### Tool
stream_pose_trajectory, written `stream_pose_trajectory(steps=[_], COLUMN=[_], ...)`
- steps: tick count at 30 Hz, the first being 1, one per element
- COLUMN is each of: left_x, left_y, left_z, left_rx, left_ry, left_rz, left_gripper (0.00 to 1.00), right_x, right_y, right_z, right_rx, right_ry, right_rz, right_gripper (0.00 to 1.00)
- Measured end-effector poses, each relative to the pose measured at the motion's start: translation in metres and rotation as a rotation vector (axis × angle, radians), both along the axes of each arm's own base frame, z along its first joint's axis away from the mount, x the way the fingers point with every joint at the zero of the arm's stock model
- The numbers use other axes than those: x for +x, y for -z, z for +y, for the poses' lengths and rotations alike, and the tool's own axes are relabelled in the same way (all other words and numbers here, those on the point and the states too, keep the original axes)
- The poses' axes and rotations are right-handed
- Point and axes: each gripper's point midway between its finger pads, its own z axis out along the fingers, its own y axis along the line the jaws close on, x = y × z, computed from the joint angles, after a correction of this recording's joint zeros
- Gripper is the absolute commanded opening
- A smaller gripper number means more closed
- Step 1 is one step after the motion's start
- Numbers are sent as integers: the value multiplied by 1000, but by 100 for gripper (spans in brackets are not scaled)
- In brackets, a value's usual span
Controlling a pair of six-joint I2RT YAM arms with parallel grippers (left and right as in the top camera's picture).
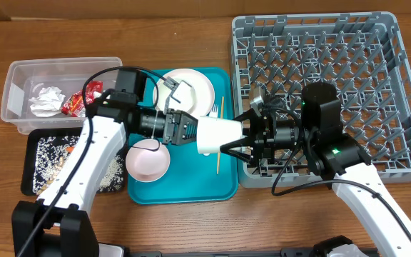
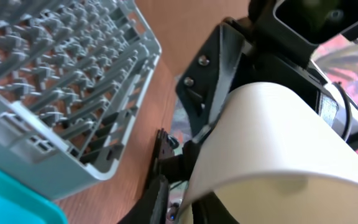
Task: Sort waste into correct bins and load items into the dishwasher
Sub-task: 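Open the left gripper and pull the cup away with the right gripper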
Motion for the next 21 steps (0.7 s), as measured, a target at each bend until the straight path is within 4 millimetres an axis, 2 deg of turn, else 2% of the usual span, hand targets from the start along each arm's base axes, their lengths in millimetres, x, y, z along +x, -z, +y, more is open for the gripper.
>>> stream_pose_trajectory(steps=[6,13,17,21], left_x=[10,13,13,12], left_y=[4,13,21,31], left_z=[12,14,16,20], left_rx=[24,78,120,177], left_ry=[-48,-70,-82,-98], left_rz=[0,-4,16,40], left_gripper=[21,22,22,22], right_x=[5,15,32,51], right_y=[2,6,7,13], right_z=[-1,-4,-21,-49], right_rx=[-13,-32,-30,-33], right_ry=[26,96,184,300], right_rz=[-4,63,128,216], right_gripper=[45,40,37,36])
